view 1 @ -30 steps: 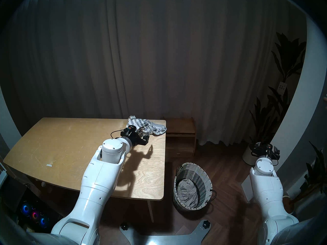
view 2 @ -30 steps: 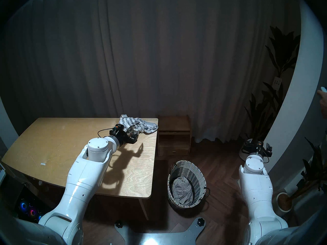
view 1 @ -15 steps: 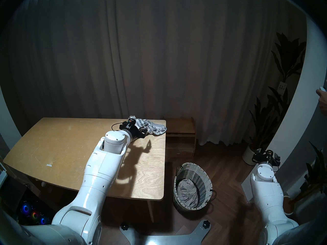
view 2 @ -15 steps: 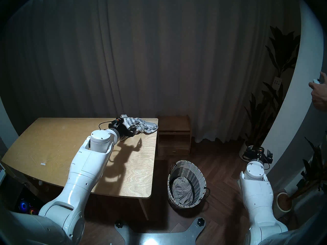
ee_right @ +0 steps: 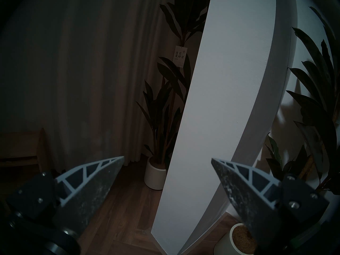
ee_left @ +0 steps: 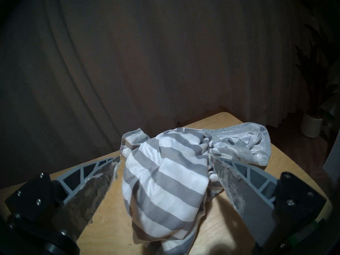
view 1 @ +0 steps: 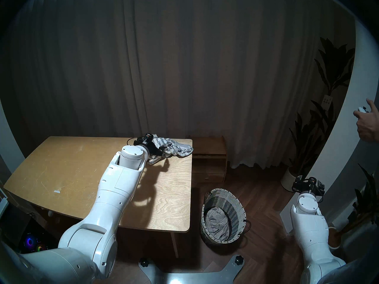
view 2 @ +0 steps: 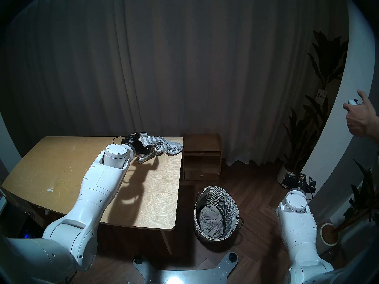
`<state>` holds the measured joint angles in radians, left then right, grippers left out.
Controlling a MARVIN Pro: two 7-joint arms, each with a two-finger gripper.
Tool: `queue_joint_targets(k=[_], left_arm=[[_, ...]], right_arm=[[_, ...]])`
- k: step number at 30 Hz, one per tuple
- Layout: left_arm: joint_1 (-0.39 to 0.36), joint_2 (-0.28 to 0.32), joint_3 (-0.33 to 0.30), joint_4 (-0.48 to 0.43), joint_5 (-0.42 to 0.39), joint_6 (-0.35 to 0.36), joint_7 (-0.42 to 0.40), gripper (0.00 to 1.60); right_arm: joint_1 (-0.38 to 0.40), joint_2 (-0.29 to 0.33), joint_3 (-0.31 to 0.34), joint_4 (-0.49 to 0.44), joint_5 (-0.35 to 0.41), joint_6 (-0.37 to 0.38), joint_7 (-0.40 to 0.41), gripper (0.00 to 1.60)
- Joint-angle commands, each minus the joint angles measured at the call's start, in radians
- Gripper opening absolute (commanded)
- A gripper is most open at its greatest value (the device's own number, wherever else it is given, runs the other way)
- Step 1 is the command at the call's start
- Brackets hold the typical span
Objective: Toss clothes into the laundry hamper
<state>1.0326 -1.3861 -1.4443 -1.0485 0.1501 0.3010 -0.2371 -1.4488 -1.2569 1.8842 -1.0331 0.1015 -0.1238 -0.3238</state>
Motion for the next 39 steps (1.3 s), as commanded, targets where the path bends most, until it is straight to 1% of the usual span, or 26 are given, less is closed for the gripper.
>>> queue_joint_targets(k=[1, 2, 8, 13, 21, 22, 24, 28, 34, 35, 36, 37, 39], left_arm=[[-0.102, -0.003, 0.011, 0.065, 0.018, -0.003, 0.006, 1.60], [-0.111, -0.005, 0.017, 0.097, 0.025, -0.006, 0.009, 1.60], [-0.131, -0.010, 0.032, 0.161, 0.037, -0.008, 0.014, 1.60], [-0.158, -0.031, 0.058, 0.247, 0.051, -0.012, 0.020, 1.60], [-0.183, -0.048, 0.075, 0.320, 0.061, -0.019, 0.028, 1.60], [-0.187, -0.049, 0.076, 0.329, 0.063, -0.021, 0.029, 1.10], [-0.209, -0.057, 0.077, 0.353, 0.061, -0.029, 0.032, 0.00], [-0.237, -0.072, 0.078, 0.370, 0.059, -0.039, 0.035, 0.00], [-0.293, -0.130, 0.072, 0.381, 0.038, -0.071, 0.042, 0.00], [-0.302, -0.160, 0.056, 0.366, 0.009, -0.086, 0.035, 0.00], [-0.305, -0.173, 0.062, 0.348, 0.006, -0.103, 0.030, 0.00], [-0.305, -0.173, 0.062, 0.348, 0.006, -0.103, 0.030, 0.00], [-0.309, -0.199, 0.060, 0.319, -0.019, -0.126, 0.015, 0.00]], right_arm=[[-0.008, 0.005, 0.001, -0.035, -0.001, -0.012, 0.004, 1.60], [-0.013, 0.005, 0.001, -0.038, 0.001, -0.012, 0.006, 1.60], [-0.027, 0.005, 0.003, -0.040, 0.006, -0.010, 0.009, 1.60], [-0.053, 0.003, 0.007, -0.037, 0.012, -0.007, 0.013, 1.60], [-0.073, 0.002, 0.009, -0.040, 0.014, -0.008, 0.017, 1.60], [-0.075, 0.001, 0.009, -0.041, 0.014, -0.008, 0.018, 1.60], [-0.083, -0.003, 0.005, -0.048, 0.013, -0.011, 0.022, 1.60], [-0.090, -0.010, -0.001, -0.059, 0.012, -0.013, 0.026, 1.60], [-0.108, -0.034, -0.026, -0.106, 0.009, -0.023, 0.039, 1.60], [-0.115, -0.041, -0.035, -0.124, 0.008, -0.026, 0.042, 1.60], [-0.119, -0.044, -0.037, -0.131, 0.008, -0.027, 0.043, 1.60], [-0.119, -0.044, -0.037, -0.131, 0.008, -0.027, 0.043, 1.60], [-0.127, -0.048, -0.042, -0.141, 0.006, -0.027, 0.045, 1.60]])
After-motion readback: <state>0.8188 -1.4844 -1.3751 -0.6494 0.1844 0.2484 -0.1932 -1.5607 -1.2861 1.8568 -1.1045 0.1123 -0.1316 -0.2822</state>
